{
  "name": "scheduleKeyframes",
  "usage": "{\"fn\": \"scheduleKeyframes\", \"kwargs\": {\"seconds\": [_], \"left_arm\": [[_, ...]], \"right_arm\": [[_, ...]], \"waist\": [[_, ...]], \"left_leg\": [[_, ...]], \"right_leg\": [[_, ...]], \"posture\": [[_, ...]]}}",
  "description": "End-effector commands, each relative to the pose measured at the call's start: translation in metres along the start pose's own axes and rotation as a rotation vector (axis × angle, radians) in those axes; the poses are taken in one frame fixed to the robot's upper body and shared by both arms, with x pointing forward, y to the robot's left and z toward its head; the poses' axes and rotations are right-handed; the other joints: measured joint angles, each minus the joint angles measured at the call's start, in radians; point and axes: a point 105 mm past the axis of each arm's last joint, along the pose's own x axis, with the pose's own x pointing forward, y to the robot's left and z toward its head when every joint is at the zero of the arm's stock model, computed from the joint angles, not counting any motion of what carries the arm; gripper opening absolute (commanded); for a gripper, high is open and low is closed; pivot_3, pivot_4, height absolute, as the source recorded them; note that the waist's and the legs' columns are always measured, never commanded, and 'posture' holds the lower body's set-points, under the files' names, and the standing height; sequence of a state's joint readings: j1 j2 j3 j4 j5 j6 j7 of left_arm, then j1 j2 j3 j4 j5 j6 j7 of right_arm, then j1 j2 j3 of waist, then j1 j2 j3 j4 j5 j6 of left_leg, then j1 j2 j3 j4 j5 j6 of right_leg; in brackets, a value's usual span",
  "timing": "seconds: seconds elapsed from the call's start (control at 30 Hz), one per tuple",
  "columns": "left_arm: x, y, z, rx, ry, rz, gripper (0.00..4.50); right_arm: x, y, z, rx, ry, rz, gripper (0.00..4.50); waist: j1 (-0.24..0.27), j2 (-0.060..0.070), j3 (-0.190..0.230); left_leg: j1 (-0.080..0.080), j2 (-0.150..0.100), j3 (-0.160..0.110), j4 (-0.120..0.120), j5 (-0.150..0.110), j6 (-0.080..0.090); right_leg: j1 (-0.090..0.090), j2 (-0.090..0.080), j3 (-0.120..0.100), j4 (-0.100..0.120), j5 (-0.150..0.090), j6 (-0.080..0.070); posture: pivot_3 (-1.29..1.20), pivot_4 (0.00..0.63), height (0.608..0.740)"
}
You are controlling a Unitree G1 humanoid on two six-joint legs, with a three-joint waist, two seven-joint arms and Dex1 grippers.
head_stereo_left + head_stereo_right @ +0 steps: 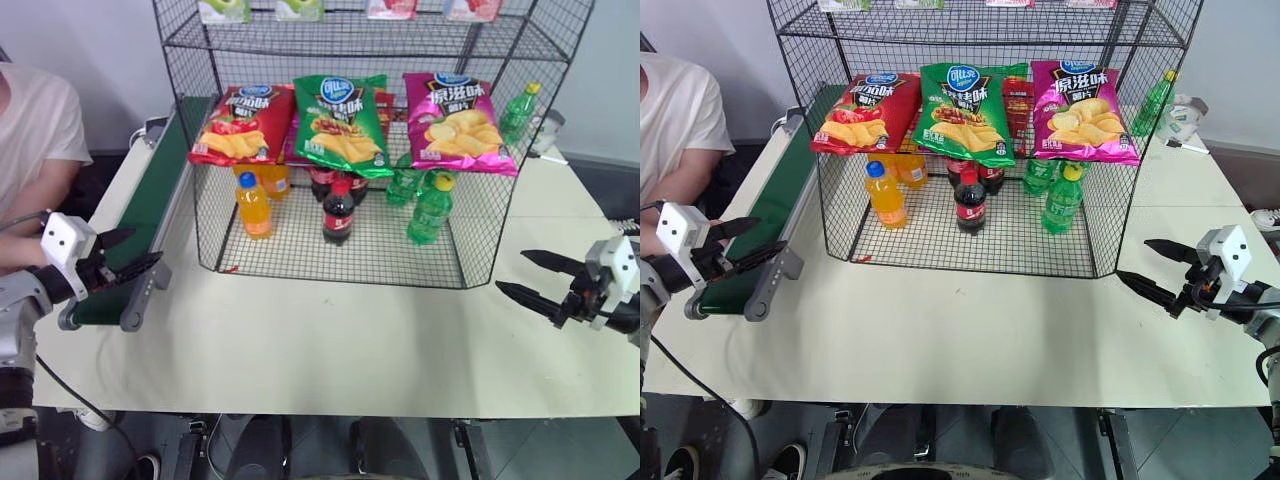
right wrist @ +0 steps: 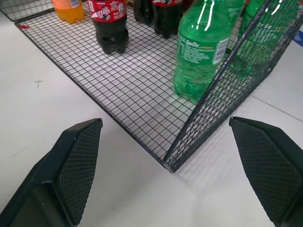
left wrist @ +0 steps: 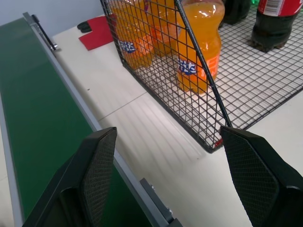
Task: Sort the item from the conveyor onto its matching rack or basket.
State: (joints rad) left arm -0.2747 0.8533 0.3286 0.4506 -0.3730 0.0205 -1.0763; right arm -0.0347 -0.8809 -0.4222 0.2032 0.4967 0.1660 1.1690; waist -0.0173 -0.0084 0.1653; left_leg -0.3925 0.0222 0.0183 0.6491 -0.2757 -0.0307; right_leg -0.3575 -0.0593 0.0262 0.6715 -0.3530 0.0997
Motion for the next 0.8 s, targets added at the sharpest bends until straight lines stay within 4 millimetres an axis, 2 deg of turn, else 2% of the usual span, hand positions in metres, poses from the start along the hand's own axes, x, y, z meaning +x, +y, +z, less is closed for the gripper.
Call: {"fn": "scheduleKeyframes", "kwargs": {"seconds": [0.03,0.17,0.27,0.33,0.8], "left_arm": [[-0.004,0.000,0.015,0.048,-0.028,-0.010,3.71],[-0.001,-0.017,0.019,0.063,-0.034,-0.076,3.71],[0.000,-0.023,0.019,0.052,-0.017,-0.106,3.71],[-0.004,-0.028,0.024,0.005,-0.064,-0.167,3.71],[-0.010,-0.032,0.027,0.086,-0.131,-0.171,3.71]], "right_arm": [[-0.006,0.004,0.009,0.015,-0.053,0.027,4.48],[-0.006,0.018,0.009,0.033,-0.042,0.097,4.48],[-0.006,0.020,0.009,0.046,-0.042,0.107,4.48],[-0.005,0.021,0.011,0.053,-0.048,0.114,4.48],[-0.001,0.017,0.006,0.036,-0.052,0.102,4.48]], "waist": [[0.000,0.000,0.000],[0.000,0.000,0.000],[-0.001,0.000,0.000],[-0.001,0.000,0.000],[0.000,0.000,0.000]], "left_leg": [[0.000,0.000,0.000,0.000,0.000,0.000],[0.000,0.000,0.000,0.000,0.000,0.000],[0.000,0.000,0.000,0.000,0.000,0.000],[0.001,0.000,0.000,0.000,0.000,0.000],[0.001,0.000,0.000,0.000,0.000,0.000]], "right_leg": [[0.000,0.000,0.000,0.000,0.000,0.000],[0.000,0.000,0.000,0.000,0.000,0.000],[0.000,0.000,0.001,0.000,0.000,0.000],[0.001,0.000,0.001,0.000,0.000,0.000],[0.001,0.000,0.001,0.000,0.000,0.000]], "posture": [[0.00,0.150,0.739],[0.00,0.150,0.739],[0.00,0.150,0.739],[0.00,0.150,0.739],[0.00,0.150,0.739]]}}
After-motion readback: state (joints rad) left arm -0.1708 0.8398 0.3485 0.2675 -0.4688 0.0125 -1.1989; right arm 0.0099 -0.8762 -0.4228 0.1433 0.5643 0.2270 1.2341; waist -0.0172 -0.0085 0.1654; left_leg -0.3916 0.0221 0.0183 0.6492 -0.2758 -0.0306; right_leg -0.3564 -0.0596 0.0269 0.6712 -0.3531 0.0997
